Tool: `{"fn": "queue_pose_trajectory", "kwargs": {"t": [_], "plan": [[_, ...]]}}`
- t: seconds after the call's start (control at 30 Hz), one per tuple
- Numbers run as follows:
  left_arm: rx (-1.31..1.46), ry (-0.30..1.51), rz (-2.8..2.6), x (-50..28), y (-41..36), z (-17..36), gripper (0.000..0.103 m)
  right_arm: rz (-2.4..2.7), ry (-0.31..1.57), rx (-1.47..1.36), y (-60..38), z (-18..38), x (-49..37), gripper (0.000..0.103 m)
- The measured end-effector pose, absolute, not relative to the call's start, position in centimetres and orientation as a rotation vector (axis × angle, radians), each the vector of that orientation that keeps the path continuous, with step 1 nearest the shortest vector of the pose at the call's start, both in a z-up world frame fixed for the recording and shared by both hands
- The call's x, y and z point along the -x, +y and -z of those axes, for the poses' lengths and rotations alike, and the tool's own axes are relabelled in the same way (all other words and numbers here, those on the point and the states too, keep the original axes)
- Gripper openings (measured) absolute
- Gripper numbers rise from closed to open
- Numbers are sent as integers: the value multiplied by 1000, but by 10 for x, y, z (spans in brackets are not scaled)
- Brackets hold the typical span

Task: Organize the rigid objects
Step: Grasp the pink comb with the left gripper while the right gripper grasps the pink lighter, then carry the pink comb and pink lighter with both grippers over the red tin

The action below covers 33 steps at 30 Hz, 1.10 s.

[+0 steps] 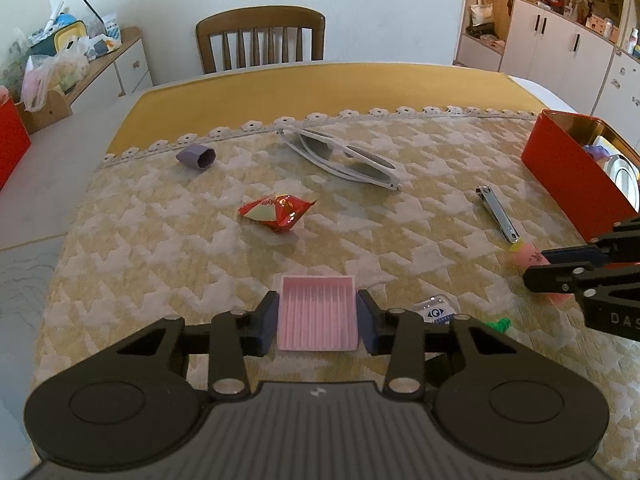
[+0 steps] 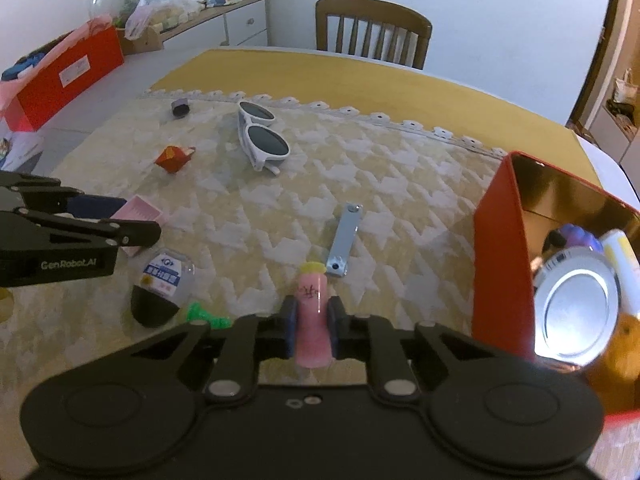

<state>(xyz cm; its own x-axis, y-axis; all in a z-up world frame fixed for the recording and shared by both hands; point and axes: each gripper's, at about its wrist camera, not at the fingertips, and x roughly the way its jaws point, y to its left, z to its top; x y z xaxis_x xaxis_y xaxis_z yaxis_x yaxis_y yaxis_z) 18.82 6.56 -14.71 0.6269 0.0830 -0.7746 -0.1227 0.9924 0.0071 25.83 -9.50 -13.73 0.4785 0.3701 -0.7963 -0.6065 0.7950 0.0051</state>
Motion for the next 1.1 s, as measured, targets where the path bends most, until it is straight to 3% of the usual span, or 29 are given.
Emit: {"fn": "queue_pose_trajectory", "kwargs": {"t": [0.47,1.1], "plan": [[78,853,-113,-174,49,107,40,-573,868,188,-130,96,-239,14],[94,774,13,-189,-40,42,40,-524,780,95,-214,39,-244,14]]}}
